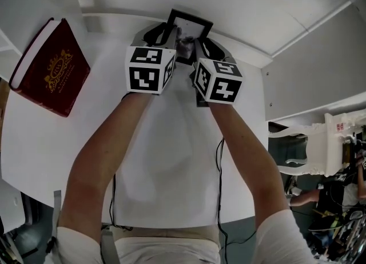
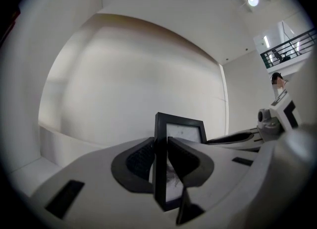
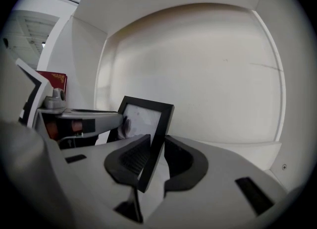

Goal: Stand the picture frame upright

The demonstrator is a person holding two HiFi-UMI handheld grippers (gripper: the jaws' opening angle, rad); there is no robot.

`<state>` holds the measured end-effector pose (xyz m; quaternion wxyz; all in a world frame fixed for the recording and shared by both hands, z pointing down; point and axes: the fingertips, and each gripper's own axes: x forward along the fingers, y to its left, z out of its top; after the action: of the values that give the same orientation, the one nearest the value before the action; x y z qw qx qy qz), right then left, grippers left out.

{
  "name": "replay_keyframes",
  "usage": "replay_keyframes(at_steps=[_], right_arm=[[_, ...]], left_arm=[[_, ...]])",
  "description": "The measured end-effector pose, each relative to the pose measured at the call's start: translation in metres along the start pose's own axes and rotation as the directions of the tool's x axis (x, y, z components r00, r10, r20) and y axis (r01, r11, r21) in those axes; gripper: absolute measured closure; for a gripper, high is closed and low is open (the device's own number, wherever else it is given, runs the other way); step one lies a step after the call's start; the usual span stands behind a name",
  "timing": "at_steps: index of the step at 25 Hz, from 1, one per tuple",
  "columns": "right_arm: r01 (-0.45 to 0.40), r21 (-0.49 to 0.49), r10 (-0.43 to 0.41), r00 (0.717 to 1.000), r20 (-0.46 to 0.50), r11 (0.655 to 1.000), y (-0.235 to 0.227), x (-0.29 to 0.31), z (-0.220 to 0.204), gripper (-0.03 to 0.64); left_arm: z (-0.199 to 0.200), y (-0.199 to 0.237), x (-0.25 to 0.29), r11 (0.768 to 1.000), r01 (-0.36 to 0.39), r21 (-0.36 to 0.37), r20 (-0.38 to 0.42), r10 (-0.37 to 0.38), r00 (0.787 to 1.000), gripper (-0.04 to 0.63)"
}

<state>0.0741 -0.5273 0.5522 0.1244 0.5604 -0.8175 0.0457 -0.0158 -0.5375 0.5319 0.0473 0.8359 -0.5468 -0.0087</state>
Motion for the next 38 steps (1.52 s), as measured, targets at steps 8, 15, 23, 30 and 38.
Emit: replay_keyframes(at_steps=[8,15,23,30,38], right_arm=[[0.007,-0.075,-0.008,1.000,-0.005,0.997,-0.009,0.018,-0.004,0.520],[-0.005,-0.076,0.005,1.000,0.010,0.997,-0.012,0.028,-0.002,0.523],[0.026,-0.122,-0.024,1.000,0.013,0.992,-0.022,0.039,0.000,0.525],[0.033,-0.120,-0.031,0.999,0.015,0.992,-0.021,0.040,0.000,0.525],[0.016,-0.095,-0.015,1.000,0.006,0.995,-0.017,0.037,0.000,0.503]], left_arm=[[-0.006,0.006,0.016,0.995,-0.013,-0.099,0.070,0.020,0.997,0.506],[-0.007,0.012,0.028,0.999,-0.008,-0.047,0.083,0.012,0.997,0.506],[-0.009,0.011,0.038,0.999,0.033,0.043,0.073,-0.036,0.997,0.506],[-0.011,0.012,0.040,0.999,0.042,0.031,0.060,-0.044,0.997,0.506],[-0.011,0.011,0.037,0.999,0.029,0.018,0.067,-0.030,0.997,0.506]])
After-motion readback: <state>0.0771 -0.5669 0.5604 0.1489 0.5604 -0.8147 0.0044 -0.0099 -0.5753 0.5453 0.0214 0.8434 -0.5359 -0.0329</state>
